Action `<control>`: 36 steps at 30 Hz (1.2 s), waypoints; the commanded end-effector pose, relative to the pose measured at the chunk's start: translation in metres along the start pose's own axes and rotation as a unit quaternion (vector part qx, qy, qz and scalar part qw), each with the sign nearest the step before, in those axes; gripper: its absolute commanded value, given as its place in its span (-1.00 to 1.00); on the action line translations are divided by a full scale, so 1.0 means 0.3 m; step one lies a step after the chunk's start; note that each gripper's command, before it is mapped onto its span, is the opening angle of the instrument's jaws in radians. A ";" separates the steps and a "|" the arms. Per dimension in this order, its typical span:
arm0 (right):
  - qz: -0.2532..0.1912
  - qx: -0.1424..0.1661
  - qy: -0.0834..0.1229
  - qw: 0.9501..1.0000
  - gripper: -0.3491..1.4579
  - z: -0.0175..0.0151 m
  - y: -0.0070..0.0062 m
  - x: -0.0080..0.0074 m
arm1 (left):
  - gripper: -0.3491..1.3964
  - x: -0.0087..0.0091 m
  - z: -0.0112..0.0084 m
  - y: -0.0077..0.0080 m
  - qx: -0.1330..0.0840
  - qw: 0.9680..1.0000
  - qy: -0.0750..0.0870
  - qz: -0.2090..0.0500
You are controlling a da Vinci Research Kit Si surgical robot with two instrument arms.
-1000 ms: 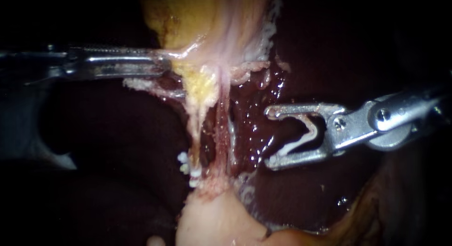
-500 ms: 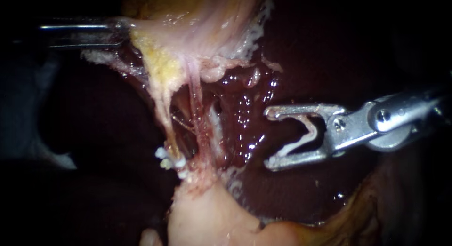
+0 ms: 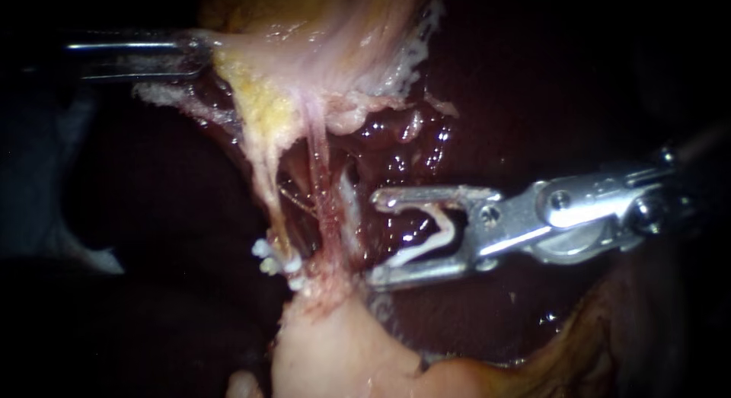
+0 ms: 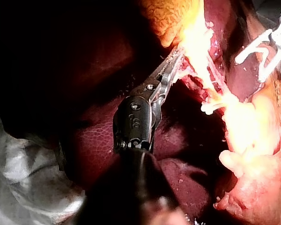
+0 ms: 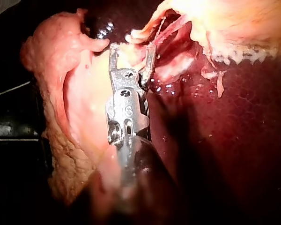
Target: Clipping third clip left tube
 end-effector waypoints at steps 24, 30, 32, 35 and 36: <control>0.036 0.010 0.016 0.999 -0.06 0.022 0.0131 -0.0081 | -1.00 0.0001 0.0006 0.0010 0.002 1.000 0.000 0.003; 0.041 0.017 0.017 0.999 -0.06 0.027 0.0156 -0.0111 | -1.00 0.0000 0.0006 0.0011 0.002 1.000 0.000 0.003; 0.040 0.023 0.018 0.999 -0.06 0.029 0.0162 -0.0117 | -1.00 0.0000 0.0007 0.0011 0.002 1.000 0.000 0.003; 0.035 0.036 0.021 0.999 -0.06 0.032 0.0169 -0.0123 | -1.00 -0.0001 0.0008 0.0011 0.002 1.000 0.000 0.003; 0.032 0.042 0.026 0.998 -0.06 0.034 0.0171 -0.0123 | -1.00 -0.0001 0.0008 0.0011 0.002 1.000 0.000 0.003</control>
